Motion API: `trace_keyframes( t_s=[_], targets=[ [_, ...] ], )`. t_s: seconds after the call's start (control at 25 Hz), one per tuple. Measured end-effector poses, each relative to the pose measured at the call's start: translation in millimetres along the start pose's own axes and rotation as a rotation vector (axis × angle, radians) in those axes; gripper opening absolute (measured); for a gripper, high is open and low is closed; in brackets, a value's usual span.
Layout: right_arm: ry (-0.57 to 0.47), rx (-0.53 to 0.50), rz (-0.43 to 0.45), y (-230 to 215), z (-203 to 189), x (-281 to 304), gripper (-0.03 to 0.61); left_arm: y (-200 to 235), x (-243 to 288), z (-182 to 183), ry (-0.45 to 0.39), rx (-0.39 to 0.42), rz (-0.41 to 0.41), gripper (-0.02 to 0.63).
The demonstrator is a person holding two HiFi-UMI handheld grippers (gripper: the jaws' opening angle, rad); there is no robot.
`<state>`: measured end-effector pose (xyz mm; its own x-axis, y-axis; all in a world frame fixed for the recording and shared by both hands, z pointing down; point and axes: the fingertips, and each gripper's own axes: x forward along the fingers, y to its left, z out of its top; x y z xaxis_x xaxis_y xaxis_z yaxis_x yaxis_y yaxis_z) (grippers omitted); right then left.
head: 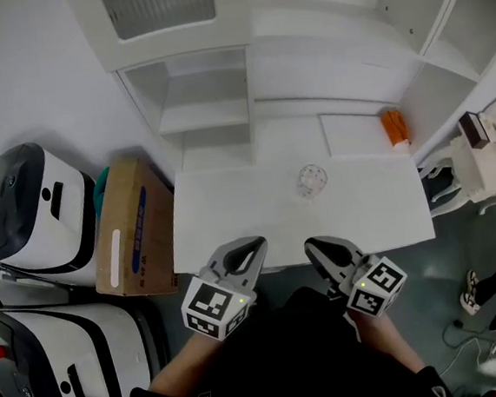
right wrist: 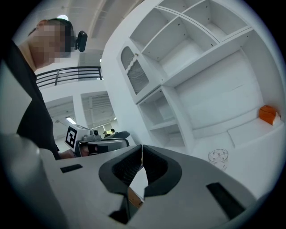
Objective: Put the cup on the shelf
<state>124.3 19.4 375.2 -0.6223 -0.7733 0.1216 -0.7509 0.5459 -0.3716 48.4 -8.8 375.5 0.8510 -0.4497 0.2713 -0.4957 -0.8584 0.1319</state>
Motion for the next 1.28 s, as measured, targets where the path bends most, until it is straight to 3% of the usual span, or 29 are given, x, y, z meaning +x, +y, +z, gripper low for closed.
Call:
trace_keyframes(
  t_s=[0.32,0.6,1.28],
  targets=[
    [0.009,0.017,-0.005,-33,4,1,0.018,20,31,-9,0.015,-0.068,-0.003,0.011],
    [0.043,-0.004,0.001,-82,8,-6,0.018,19,73,-1,-0.034,-0.076,0.009,0.011],
    [0.043,0.009,-0.001,-189,-45,6,0.02,14,170,-58,-0.017,-0.078,-0.061,0.011]
  ],
)
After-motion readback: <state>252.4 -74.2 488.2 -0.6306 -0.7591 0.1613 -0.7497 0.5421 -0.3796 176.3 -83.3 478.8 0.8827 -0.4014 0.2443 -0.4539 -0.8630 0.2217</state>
